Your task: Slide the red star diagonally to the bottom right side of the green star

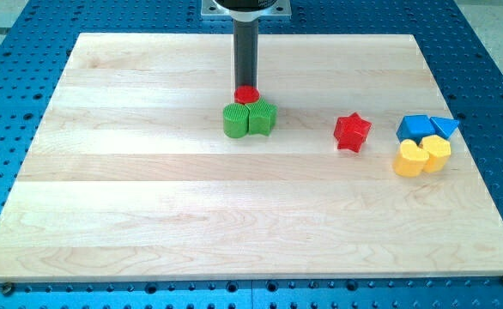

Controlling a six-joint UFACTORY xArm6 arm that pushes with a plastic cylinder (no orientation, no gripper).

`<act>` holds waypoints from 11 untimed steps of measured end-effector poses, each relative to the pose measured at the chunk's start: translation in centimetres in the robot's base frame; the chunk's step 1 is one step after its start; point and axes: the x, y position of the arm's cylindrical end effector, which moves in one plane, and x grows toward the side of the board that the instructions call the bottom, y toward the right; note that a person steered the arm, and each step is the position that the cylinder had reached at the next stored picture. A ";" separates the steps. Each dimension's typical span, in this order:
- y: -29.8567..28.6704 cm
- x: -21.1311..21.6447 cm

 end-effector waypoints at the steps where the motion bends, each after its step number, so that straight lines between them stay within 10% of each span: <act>1: -0.1 2.3; 5: 11.7 -1.2; 11: 14.3 12.1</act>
